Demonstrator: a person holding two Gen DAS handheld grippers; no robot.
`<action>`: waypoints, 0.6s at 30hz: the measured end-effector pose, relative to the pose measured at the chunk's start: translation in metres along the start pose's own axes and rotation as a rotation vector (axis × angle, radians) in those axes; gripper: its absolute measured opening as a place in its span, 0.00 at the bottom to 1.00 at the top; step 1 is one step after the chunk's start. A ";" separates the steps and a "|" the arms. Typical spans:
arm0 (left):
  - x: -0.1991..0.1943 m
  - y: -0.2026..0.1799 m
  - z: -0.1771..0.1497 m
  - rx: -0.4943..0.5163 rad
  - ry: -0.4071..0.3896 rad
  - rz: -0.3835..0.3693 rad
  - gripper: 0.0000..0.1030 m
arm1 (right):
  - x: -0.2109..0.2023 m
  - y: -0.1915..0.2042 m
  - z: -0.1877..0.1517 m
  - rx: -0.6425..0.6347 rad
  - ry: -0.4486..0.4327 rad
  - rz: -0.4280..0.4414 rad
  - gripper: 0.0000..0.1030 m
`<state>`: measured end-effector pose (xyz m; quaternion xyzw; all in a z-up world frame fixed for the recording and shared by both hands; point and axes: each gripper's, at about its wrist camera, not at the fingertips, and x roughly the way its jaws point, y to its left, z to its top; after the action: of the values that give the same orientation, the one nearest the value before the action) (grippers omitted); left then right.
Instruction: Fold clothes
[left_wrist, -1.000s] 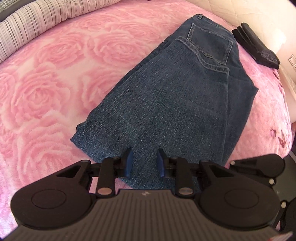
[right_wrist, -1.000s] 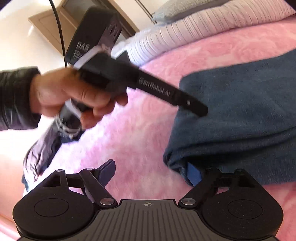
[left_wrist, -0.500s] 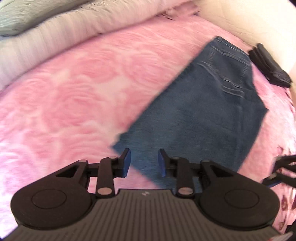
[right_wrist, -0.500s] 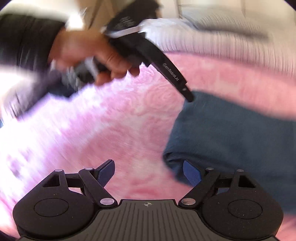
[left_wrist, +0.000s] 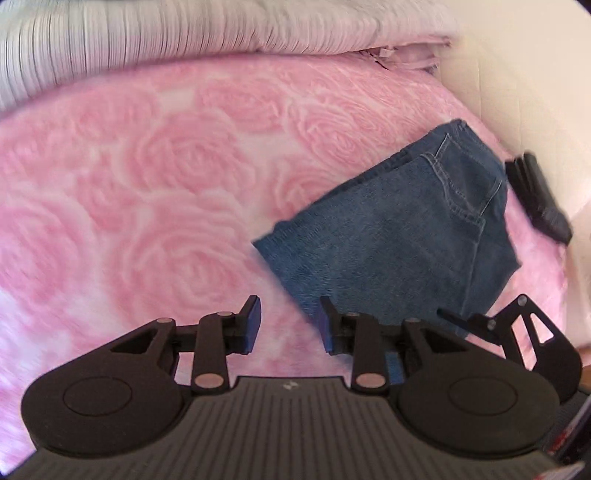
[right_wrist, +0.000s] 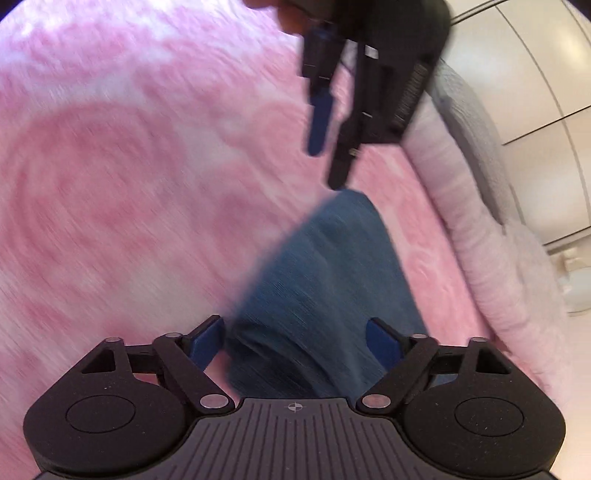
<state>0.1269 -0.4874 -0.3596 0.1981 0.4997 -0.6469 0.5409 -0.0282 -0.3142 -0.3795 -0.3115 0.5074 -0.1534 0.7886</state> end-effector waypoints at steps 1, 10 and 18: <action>0.007 0.004 0.002 -0.056 0.011 -0.035 0.30 | 0.002 -0.003 -0.004 0.000 -0.009 0.011 0.78; 0.054 0.014 0.016 -0.214 0.020 -0.019 0.35 | 0.008 0.000 -0.007 -0.081 -0.066 0.045 0.54; 0.015 -0.011 0.041 -0.214 -0.013 -0.051 0.23 | -0.020 -0.062 -0.007 0.127 -0.124 0.138 0.23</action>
<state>0.1237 -0.5310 -0.3501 0.1223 0.5675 -0.6047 0.5453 -0.0390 -0.3526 -0.3271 -0.2342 0.4669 -0.1111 0.8454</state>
